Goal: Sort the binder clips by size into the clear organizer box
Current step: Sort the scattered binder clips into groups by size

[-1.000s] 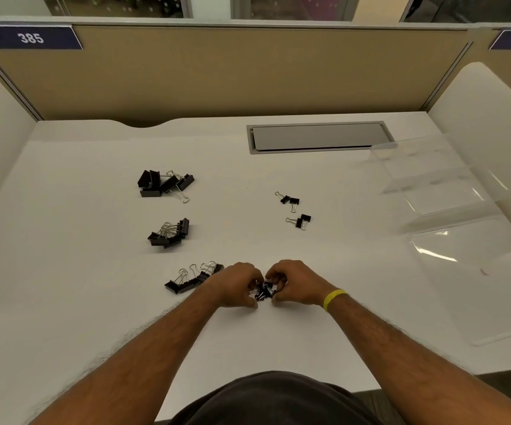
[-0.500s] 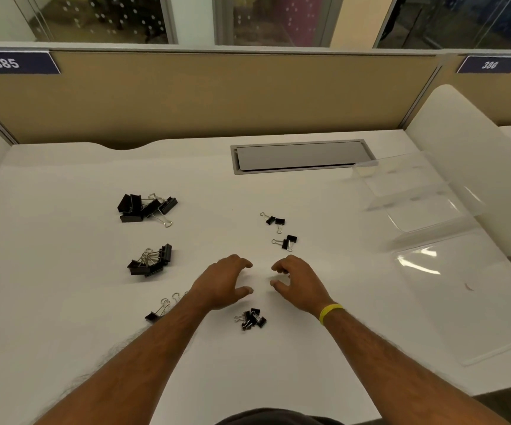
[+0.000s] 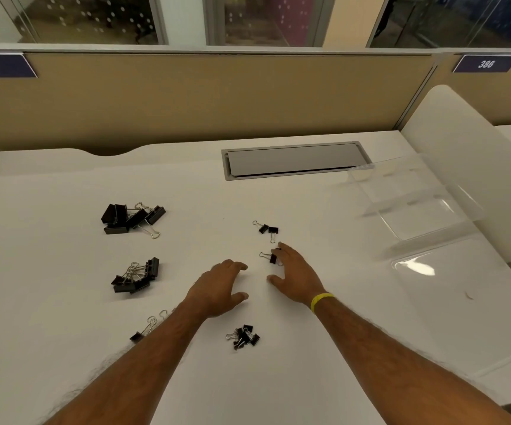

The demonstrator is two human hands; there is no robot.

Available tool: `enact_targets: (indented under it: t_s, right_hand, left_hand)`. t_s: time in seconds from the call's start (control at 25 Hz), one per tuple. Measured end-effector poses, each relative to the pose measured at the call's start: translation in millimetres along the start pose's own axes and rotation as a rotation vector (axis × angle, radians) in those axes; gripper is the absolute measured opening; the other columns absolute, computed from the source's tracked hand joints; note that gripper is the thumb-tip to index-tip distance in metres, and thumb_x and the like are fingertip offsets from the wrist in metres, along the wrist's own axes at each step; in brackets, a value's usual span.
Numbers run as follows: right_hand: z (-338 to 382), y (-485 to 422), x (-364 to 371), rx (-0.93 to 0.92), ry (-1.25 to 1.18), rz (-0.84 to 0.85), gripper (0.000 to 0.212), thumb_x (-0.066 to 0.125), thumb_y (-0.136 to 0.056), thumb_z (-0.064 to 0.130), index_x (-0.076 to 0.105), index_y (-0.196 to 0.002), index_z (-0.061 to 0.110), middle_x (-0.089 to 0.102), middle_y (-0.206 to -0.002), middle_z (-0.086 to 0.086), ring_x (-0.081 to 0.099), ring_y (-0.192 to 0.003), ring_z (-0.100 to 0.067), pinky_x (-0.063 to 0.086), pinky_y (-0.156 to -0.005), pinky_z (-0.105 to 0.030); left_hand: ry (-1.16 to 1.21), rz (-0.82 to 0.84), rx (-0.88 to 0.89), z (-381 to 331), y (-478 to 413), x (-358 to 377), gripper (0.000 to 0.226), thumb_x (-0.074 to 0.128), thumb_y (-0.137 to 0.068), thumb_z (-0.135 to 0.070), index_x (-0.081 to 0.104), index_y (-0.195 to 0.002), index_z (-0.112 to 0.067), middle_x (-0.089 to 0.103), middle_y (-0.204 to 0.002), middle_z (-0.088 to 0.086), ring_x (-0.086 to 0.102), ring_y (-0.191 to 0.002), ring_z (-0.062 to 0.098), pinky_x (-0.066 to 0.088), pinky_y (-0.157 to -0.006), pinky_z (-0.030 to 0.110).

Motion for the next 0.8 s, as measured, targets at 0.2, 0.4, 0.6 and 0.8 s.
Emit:
enact_targets:
  t_s: [0.2,0.4,0.6,0.8]
  right_hand:
    - [0,-18,-17,-0.046,-0.155,-0.125,0.067,0.075,-0.082,0.030,0.043,-0.140,0.016,0.041,-0.147,-0.002,0.039,-0.137,-0.019,0.030,-0.114,-0.028]
    - [-3,-48,-20,-0.018,-0.090,0.090,0.104,0.079,-0.073,0.048,0.016,-0.153,0.026,0.004,-0.164,0.003,0.010,-0.149,-0.014,0.018,-0.117,-0.031]
    - [14,-56,-14,-0.165,-0.087,0.202,0.086,0.077,-0.078,0.039,0.031,-0.148,0.020,0.029,-0.155,0.001,0.032,-0.141,-0.016,0.032,-0.114,-0.028]
    - [0,-54,-39,-0.124,-0.123,0.082,0.082,0.085,-0.069,0.036,0.043,-0.138,0.024,0.044,-0.130,0.004,0.052,-0.104,-0.010,0.050,-0.093,-0.031]
  left_hand:
    - [0.032,0.024,-0.025,1,-12,-2,0.066,0.064,-0.086,-0.045,0.036,-0.142,-0.026,0.044,-0.139,-0.002,0.043,-0.127,0.017,0.044,-0.100,0.037]
    - [0.016,0.012,-0.056,-13,-32,-3,0.074,0.066,-0.085,-0.043,0.030,-0.146,-0.024,0.035,-0.146,0.000,0.045,-0.127,0.022,0.047,-0.097,0.040]
    - [-0.014,0.023,-0.079,-22,-50,-1,0.101,0.074,-0.078,-0.045,0.012,-0.152,-0.017,0.015,-0.154,0.005,0.055,-0.116,0.027,0.051,-0.089,0.039]
    - [0.045,0.075,-0.115,-6,-69,-10,0.133,0.087,-0.062,-0.045,-0.005,-0.153,-0.017,-0.010,-0.161,0.003,0.055,-0.120,0.031,0.049,-0.094,0.039]
Point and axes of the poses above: each hand's wrist, its own y-axis away from the middle knuckle, its own x-axis out of the palm, z = x × y, the point moved 5 cm from there along -y, towards the middle knuckle
